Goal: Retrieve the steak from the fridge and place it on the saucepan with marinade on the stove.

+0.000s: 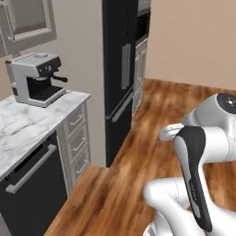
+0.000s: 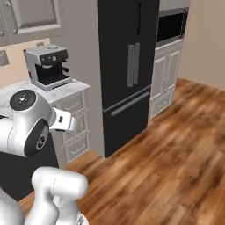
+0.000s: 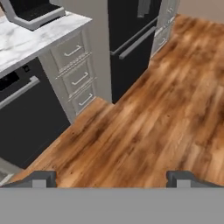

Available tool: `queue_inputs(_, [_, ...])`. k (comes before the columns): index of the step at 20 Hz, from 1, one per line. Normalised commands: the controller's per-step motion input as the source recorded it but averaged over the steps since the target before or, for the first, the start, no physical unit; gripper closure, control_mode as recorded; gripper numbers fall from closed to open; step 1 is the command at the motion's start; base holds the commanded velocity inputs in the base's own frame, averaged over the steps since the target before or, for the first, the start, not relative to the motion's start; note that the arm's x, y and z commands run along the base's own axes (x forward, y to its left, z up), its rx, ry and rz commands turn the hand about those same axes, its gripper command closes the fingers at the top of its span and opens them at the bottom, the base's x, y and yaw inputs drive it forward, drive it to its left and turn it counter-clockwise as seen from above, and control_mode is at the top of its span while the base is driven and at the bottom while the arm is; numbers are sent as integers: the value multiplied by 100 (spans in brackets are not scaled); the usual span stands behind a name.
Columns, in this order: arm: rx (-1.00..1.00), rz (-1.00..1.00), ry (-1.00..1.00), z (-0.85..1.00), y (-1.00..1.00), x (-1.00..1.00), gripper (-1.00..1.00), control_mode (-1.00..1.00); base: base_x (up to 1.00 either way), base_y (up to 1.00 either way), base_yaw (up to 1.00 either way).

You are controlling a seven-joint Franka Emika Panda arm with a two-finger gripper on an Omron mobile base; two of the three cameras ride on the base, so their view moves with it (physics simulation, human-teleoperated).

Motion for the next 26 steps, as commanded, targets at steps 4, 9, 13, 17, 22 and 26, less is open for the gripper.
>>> queue_inputs(4, [0, 0, 0, 0, 0, 0, -100, 100, 100, -95, 48])
queue_inputs(9, [0, 0, 0, 0, 0, 0, -100, 100, 98, -87, 57])
queue_inputs(13, [0, 0, 0, 0, 0, 0, -100, 100, 70, -94, 60])
queue_inputs(17, [0, 0, 0, 0, 0, 0, -100, 100, 33, -100, 52])
queue_inputs(22, [0, 0, 0, 0, 0, 0, -100, 100, 0, -100, 33])
queue_inputs(26, [0, 0, 0, 0, 0, 0, -100, 100, 0, -98, 21])
